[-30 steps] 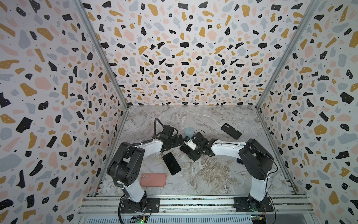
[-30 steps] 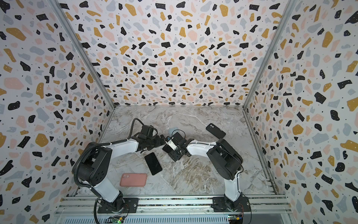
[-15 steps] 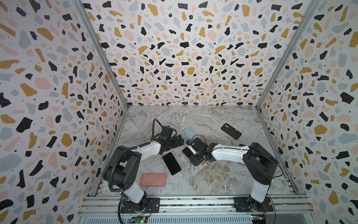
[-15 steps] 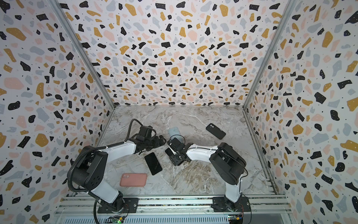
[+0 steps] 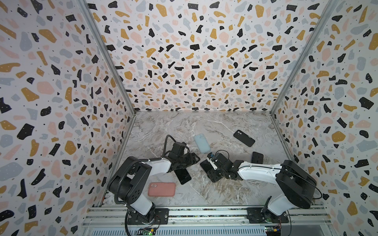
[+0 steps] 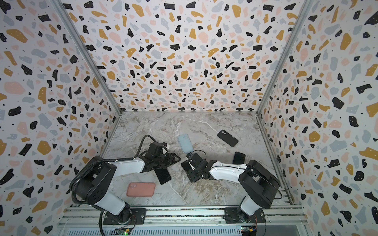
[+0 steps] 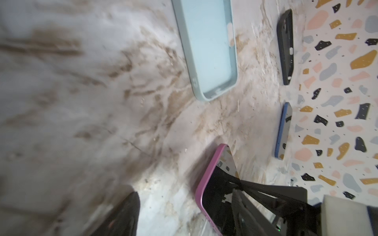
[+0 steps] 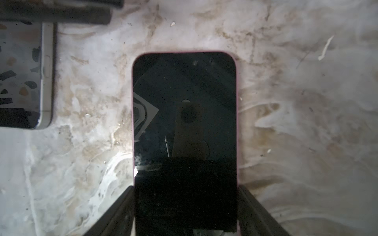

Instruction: Put the phone into the phone case

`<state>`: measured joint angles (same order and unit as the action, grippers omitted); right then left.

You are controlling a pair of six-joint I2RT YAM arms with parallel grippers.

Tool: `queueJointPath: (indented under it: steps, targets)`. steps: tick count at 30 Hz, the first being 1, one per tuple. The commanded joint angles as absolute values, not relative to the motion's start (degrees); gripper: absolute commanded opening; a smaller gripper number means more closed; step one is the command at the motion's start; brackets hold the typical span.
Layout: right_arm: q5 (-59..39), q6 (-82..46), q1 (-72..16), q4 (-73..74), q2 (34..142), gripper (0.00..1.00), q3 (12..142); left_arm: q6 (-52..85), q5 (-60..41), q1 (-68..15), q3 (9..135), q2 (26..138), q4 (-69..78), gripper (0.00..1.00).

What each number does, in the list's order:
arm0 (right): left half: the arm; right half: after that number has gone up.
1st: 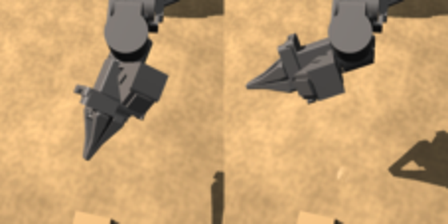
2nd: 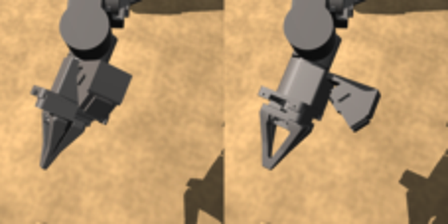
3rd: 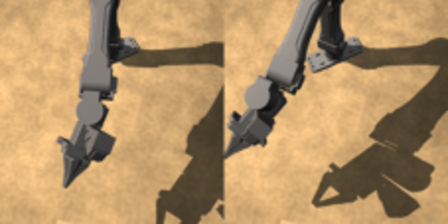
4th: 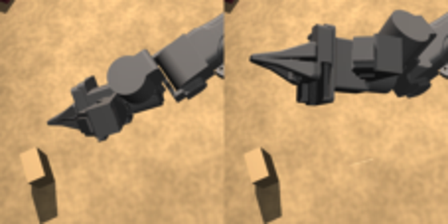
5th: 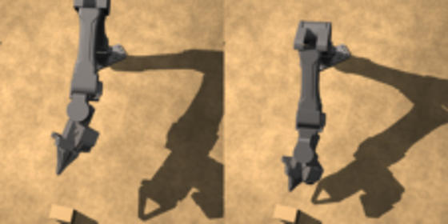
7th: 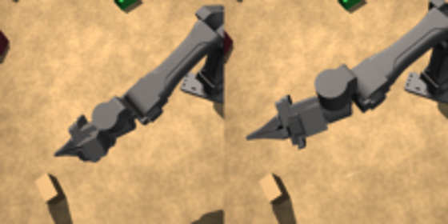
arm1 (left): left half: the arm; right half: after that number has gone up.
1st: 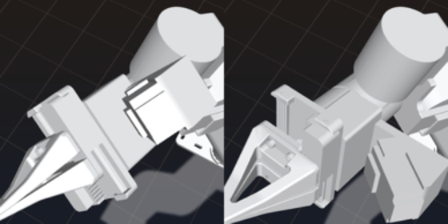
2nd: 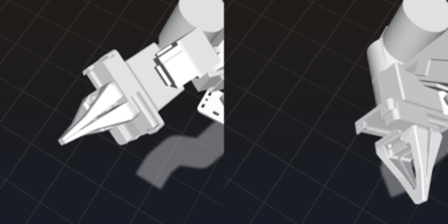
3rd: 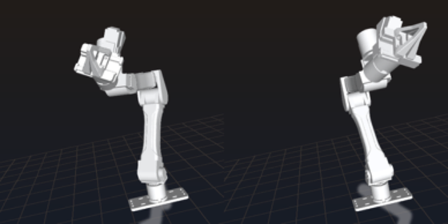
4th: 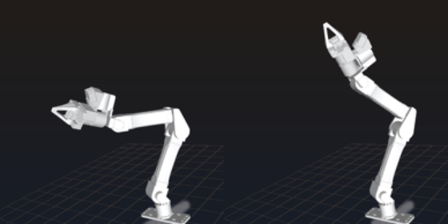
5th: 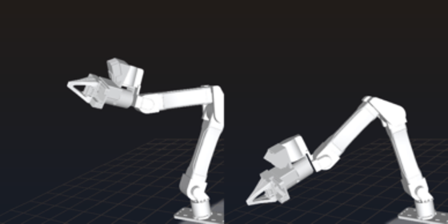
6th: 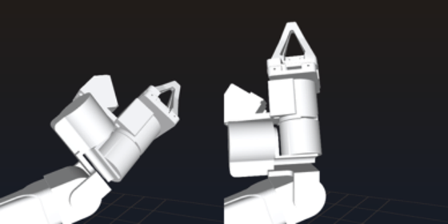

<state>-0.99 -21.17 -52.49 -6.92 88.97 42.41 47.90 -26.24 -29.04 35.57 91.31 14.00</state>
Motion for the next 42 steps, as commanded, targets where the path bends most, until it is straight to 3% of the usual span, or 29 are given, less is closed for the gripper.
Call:
queueJointPath:
  steps: [1,15,29,42]
  targets:
    - [-3.0,-23.9,-52.5,-5.2,86.9,0.58,40.7,53.7,-31.0,-29.8,33.2,91.6,23.8,0.7]
    - [-4.5,-24.2,-51.9,-1.6,86.4,0.58,38.1,62.6,-36.3,-30.8,28.9,99.2,43.2,0.47]
    - [-5.0,-23.9,-51.5,-0.3,86.9,0.58,37.3,62.9,-36.9,-30.9,27.9,102.8,48.1,0.16]
    - [-5.3,-23.3,-51.3,0.6,86.3,0.6,36.8,62.8,-37.6,-30.8,27.6,103.0,49.1,0.0]
